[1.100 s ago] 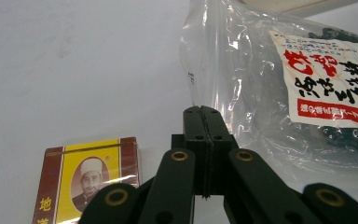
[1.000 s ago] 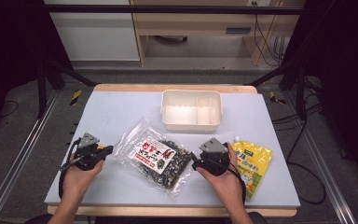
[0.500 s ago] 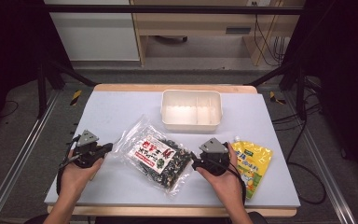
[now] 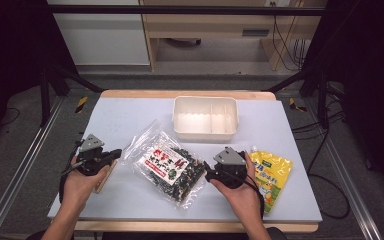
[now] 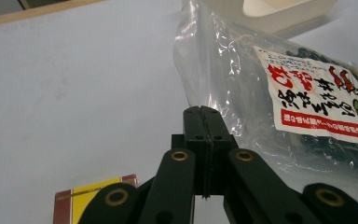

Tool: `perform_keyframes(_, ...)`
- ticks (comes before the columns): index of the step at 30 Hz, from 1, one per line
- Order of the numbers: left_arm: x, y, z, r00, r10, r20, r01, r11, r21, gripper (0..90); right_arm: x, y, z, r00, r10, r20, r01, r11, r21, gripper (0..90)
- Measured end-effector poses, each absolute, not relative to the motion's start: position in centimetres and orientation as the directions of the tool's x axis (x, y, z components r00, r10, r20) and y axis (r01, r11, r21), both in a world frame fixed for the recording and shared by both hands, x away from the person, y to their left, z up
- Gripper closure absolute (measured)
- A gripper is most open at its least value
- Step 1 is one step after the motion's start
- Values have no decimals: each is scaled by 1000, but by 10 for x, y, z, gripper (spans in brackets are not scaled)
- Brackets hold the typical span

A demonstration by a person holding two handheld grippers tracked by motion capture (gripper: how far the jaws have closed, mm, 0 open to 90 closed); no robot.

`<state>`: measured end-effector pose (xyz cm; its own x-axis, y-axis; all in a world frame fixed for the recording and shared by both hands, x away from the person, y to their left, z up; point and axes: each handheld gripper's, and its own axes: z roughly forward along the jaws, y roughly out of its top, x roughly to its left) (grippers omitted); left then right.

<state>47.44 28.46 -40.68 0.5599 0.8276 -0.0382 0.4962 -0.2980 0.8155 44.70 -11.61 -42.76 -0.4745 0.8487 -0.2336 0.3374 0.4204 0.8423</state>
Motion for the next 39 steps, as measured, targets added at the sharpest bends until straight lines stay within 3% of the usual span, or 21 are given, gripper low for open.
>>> perform_keyframes(22,464,253,-344,645,763,45,360,-355,862,900,453,-123,-365,-489,827,-279,267,446,854,168)
perform_keyframes(30,471,233,-320,671,737,73,322,-379,867,900,469,-130,-335,-534,792,-298,272,494,826,153)
perform_keyframes(39,483,210,-298,710,694,118,283,-435,855,900,492,-129,-309,-595,734,-327,245,553,796,199)
